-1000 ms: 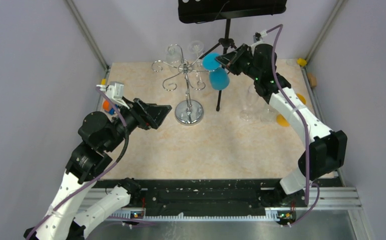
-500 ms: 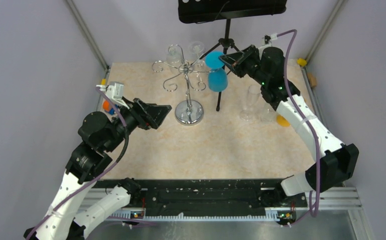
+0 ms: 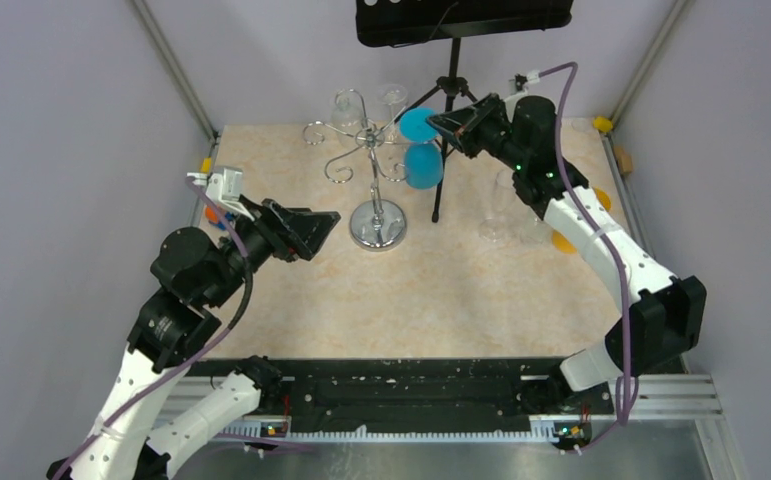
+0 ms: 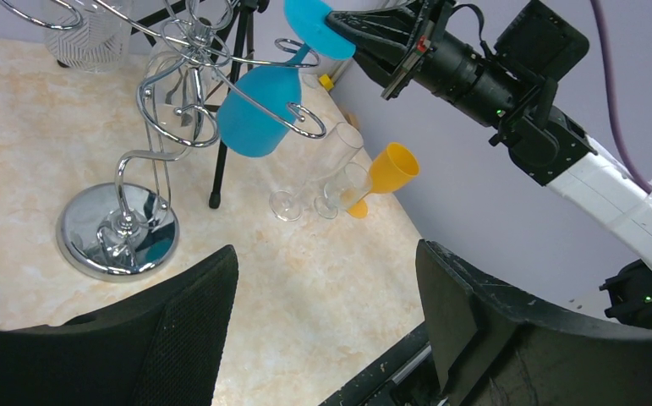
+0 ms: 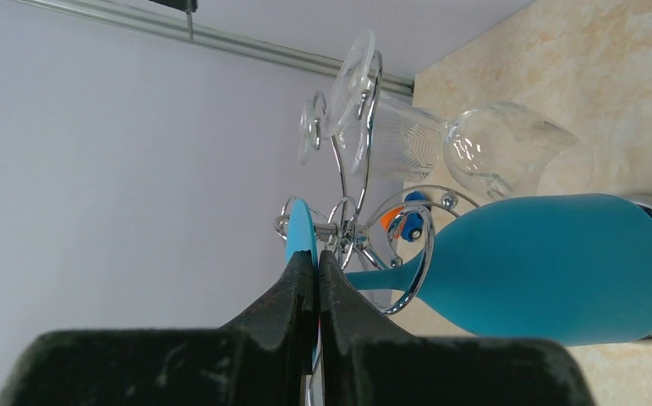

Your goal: Take the wine glass off the wine glass rack

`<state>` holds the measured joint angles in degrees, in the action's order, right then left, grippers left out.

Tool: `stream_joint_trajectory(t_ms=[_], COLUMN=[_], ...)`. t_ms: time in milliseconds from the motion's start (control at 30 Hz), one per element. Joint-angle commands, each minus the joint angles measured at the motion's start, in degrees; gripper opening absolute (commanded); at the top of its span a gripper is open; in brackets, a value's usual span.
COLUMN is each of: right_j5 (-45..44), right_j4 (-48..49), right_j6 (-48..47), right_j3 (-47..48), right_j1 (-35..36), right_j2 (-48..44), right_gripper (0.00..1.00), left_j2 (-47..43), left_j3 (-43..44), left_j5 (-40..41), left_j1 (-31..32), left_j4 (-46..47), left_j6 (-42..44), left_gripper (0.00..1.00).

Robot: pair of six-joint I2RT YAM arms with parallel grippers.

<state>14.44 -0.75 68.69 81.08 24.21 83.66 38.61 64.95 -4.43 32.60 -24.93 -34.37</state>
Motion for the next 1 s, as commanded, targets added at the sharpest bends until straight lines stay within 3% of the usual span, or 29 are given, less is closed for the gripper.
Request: stream_joint_trajectory(t_ms=[0, 467, 767, 967], right_j5=[1.84, -1.78, -11.94, -17.28], right_j4=[4.57, 19.82, 23.6, 20.6], right_j6=[1.75, 4.04, 4.03, 1.95], right_j3=[2.5, 1.8, -4.54, -6.29], right_j1=[1.38, 1.81, 1.81, 1.01], right_j2=[2.04, 6.33, 1.93, -2.77], right_gripper=[0.0, 0.0, 0.0, 0.0], left_j2=[-0.65, -0.56, -0.44, -0.2], left_j3=[1.04, 1.65, 1.87, 2.62], left_j5=[0.71, 0.88, -0.06, -1.31], left_j1=[-0.09, -0.09, -0.08, -0.11], left_j4=[0.42, -0.43, -0.38, -0.53], left_j6=[0.16, 1.57, 1.59, 1.6], left_gripper=[0.8, 0.8, 0.8, 0.81])
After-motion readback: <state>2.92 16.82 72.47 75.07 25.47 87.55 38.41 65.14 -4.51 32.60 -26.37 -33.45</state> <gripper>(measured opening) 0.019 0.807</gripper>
